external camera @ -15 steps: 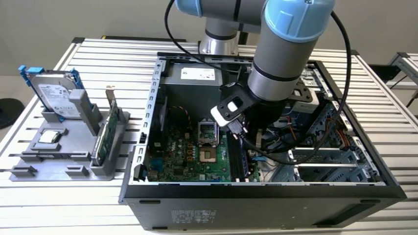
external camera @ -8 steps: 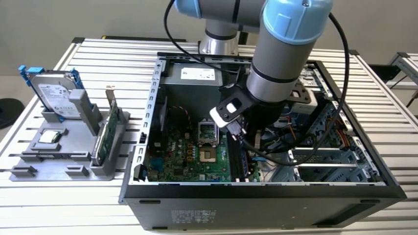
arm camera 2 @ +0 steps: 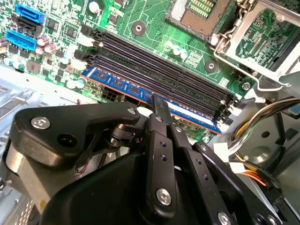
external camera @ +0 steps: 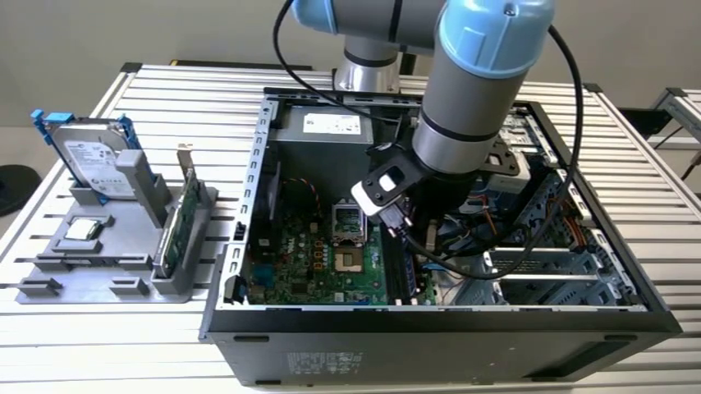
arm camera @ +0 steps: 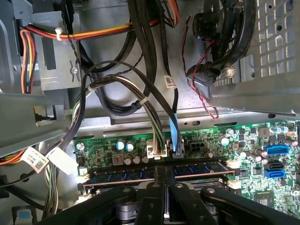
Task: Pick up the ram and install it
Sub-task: 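Press down the ram until it locks into place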
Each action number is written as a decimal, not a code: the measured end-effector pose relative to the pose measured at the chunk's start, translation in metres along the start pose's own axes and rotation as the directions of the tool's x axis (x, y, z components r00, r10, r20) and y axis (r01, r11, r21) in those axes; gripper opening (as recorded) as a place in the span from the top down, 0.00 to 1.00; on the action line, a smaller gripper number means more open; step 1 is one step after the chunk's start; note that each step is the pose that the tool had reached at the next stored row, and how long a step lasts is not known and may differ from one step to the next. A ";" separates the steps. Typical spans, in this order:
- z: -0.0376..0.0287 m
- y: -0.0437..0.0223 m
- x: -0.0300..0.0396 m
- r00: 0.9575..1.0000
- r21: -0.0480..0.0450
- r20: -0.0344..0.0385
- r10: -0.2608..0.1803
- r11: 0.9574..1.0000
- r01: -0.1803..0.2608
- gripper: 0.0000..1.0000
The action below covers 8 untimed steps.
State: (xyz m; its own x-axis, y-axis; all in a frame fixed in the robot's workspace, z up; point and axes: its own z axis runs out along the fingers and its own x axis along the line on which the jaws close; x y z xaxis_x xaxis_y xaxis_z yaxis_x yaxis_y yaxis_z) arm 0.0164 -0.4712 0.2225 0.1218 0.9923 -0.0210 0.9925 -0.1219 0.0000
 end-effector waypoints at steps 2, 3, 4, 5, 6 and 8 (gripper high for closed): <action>0.0015 0.0000 0.0000 1.000 0.000 0.000 0.000 1.000 0.000 1.00; 0.0024 0.0000 0.0002 1.000 0.000 -0.001 0.000 1.000 0.000 1.00; 0.0029 0.0000 0.0001 1.000 0.000 -0.001 0.000 1.000 0.000 1.00; 0.0031 -0.0001 0.0001 1.000 0.000 -0.001 0.000 1.000 0.000 1.00; 0.0031 -0.0001 0.0001 1.000 0.000 -0.001 0.000 1.000 0.000 1.00; 0.0033 0.0000 0.0001 1.000 0.000 -0.001 0.000 1.000 0.000 1.00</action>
State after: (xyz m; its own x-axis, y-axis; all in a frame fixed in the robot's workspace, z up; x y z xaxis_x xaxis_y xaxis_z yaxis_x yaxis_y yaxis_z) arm 0.0163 -0.4711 0.2192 0.1219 0.9923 -0.0200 0.9925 -0.1219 0.0000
